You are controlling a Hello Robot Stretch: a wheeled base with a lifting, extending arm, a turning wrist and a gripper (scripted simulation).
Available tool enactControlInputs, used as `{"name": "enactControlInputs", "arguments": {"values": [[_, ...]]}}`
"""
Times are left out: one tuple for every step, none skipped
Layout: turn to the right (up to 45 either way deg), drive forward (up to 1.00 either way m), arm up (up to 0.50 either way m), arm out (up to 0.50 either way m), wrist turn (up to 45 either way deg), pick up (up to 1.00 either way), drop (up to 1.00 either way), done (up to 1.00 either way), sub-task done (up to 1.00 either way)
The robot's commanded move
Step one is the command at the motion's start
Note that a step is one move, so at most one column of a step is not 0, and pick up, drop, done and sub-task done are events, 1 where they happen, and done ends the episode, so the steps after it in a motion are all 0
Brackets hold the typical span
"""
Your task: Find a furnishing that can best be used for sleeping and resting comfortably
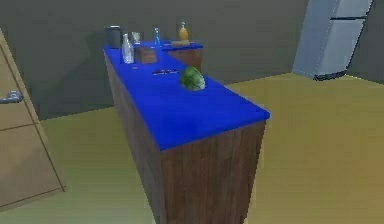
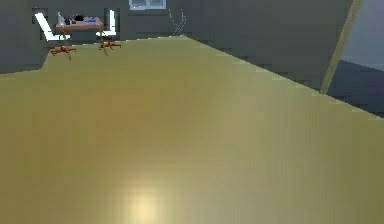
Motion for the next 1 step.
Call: {"name": "enactControlInputs", "arguments": {"values": [[6.0, 0.0, 0.0, 0.0, 0.0, 0.0, 0.0, 0.0, 0.0]]}}
